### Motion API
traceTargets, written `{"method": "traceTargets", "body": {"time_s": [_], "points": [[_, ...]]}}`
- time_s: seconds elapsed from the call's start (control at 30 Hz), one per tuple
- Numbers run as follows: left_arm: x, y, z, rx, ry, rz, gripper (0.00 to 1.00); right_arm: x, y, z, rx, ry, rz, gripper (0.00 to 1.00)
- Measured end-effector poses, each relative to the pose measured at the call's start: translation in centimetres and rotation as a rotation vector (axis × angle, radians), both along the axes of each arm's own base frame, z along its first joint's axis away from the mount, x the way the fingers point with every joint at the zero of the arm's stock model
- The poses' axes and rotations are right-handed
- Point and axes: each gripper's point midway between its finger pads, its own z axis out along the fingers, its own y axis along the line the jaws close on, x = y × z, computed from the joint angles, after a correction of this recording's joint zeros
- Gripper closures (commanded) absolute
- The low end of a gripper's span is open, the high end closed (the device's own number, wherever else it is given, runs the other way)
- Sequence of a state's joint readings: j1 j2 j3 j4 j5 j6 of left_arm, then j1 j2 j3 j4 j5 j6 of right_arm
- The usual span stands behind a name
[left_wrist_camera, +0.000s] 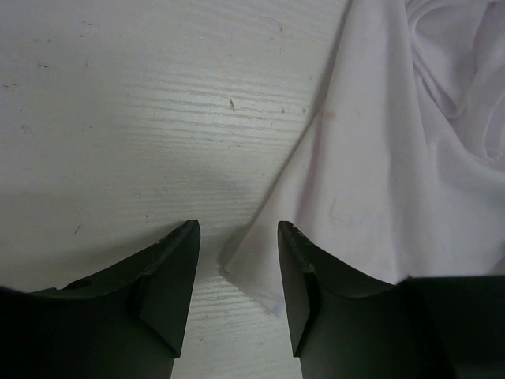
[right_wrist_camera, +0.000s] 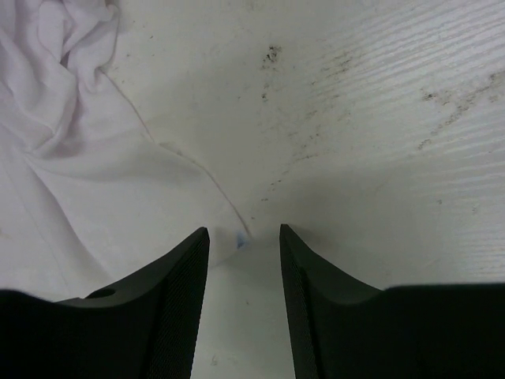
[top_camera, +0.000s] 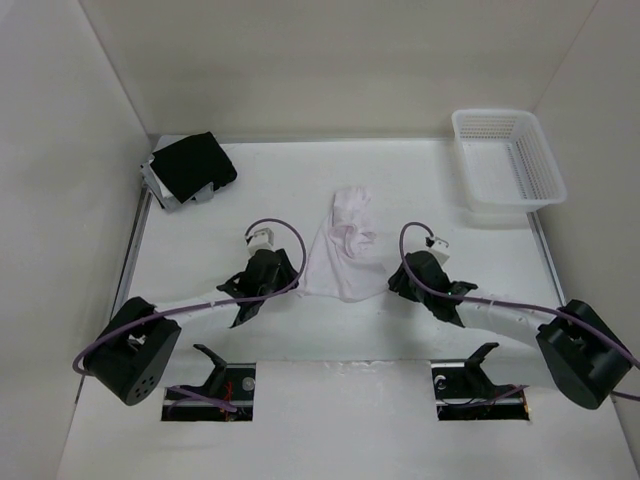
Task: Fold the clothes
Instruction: Flatten the tank top out
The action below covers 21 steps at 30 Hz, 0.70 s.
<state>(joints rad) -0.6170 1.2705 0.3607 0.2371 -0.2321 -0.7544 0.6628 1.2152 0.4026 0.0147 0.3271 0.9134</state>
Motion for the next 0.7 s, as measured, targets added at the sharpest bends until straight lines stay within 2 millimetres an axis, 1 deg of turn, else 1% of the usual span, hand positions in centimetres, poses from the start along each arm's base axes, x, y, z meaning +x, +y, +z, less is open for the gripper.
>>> {"method": "traceTargets", "body": {"time_s": [0.07, 0.17, 0.23, 0.3, 0.37, 0.43, 0.47, 0.5, 0.53, 0.57, 0.6, 0.63, 0.67, 0.7], "points": [[0.0, -0.2, 0.0, 0.002, 0.001, -0.007, 0.62, 0.4, 0.3, 0.0, 0.004, -0.003, 0.0, 0.64], [-0.2, -0.7, -0.2, 0.005, 0.008, -0.021, 0.69, 0.8, 0.9, -0.2, 0.023, -0.004, 0.006, 0.76], [-0.3, -1.0, -0.3, 0.002, 0.015, -0.033, 0.83, 0.8, 1.3, -0.4, 0.036, 0.004, 0.019, 0.89], [-0.6, -1.3, -0.5, -0.003, 0.031, -0.052, 0.95, 0.6, 1.5, -0.5, 0.05, 0.019, 0.036, 1.0], [-0.9, -1.3, -0.7, -0.002, 0.046, -0.061, 0.99, 0.7, 1.5, -0.5, 0.063, 0.029, 0.045, 1.0], [-0.9, -1.0, -0.4, -0.001, 0.054, -0.058, 1.0, 0.8, 1.5, -0.1, 0.071, 0.022, 0.052, 1.0], [-0.8, -0.8, 0.1, -0.001, 0.052, -0.051, 1.0, 0.9, 1.4, 0.6, 0.079, 0.003, 0.054, 1.0], [-0.5, -0.7, 1.2, -0.006, 0.034, -0.042, 1.0, 1.1, 1.5, 1.6, 0.093, -0.025, 0.057, 1.0], [-0.2, -0.5, 2.5, -0.003, 0.012, -0.034, 1.0, 1.3, 1.6, 3.1, 0.117, -0.066, 0.06, 1.0], [0.4, -0.5, 4.5, -0.01, -0.03, -0.022, 1.0, 1.5, 1.7, 4.9, 0.146, -0.118, 0.064, 1.0], [0.9, -0.7, 6.9, -0.021, -0.085, -0.015, 1.0, 1.6, 1.7, 6.8, 0.178, -0.17, 0.066, 1.0], [1.4, -1.0, 9.9, -0.037, -0.154, -0.008, 0.95, 1.5, 1.7, 8.8, 0.21, -0.225, 0.068, 1.0], [1.5, -1.4, 13.1, -0.05, -0.225, -0.005, 0.9, 1.4, 1.5, 10.6, 0.239, -0.274, 0.067, 1.0], [1.3, -1.7, 15.4, -0.063, -0.274, -0.007, 0.82, 1.2, 1.2, 11.9, 0.262, -0.311, 0.065, 1.0]]}}
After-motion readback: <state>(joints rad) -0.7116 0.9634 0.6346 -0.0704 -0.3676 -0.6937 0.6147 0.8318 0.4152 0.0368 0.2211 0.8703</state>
